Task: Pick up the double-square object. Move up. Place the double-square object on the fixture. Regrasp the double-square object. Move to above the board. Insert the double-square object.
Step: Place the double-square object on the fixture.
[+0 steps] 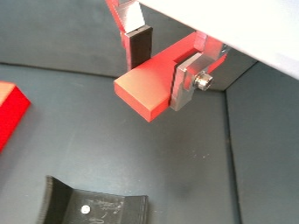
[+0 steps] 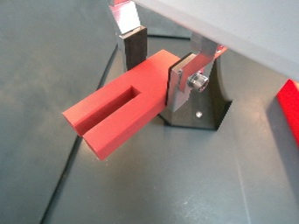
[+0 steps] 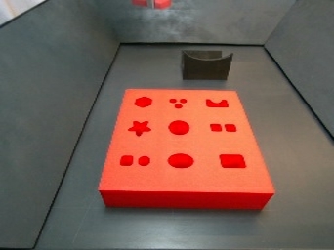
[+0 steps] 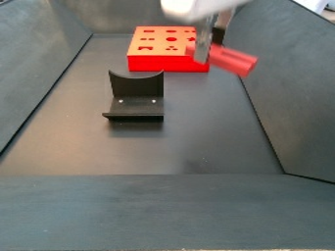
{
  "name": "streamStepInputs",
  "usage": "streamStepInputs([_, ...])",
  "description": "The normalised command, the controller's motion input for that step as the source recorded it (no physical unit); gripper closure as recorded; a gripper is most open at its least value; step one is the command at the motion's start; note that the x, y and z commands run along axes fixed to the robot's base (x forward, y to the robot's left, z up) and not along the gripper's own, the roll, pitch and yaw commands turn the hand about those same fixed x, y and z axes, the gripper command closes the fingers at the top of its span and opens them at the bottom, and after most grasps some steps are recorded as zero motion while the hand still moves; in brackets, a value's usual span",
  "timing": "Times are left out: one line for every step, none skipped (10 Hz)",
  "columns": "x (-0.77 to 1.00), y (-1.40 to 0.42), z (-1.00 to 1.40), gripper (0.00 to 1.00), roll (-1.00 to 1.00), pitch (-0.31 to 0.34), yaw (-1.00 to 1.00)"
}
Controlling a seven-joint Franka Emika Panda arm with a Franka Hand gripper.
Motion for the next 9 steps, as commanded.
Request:
streamStepInputs([0.01, 0.01, 0.24, 1.00, 0.01, 0.077, -0.01])
streamStepInputs([1.00, -0.90, -0.02, 1.00, -0.07, 0.030, -1.00])
streamStepInputs([1.00, -0.89, -0.03, 1.00, -0.07, 0.029, -1.00])
streamStepInputs([1.00, -0.81, -0.03, 1.00, -0.08, 0.033, -1.00])
streamStepInputs([1.00, -0.72, -0.03, 1.00, -0.08, 0.039, -1.00])
streamStepInputs([1.00, -0.59, -0.03, 1.00, -0.08, 0.049, -1.00])
streamStepInputs([1.00, -0.53, -0.03, 1.00, -0.08, 0.058, -1.00])
streamStepInputs([1.00, -0.45, -0.02, 1.00, -0.09, 0.073, -1.00])
streamStepInputs([1.00, -0.41, -0.02, 1.00, -0.09, 0.083, -1.00])
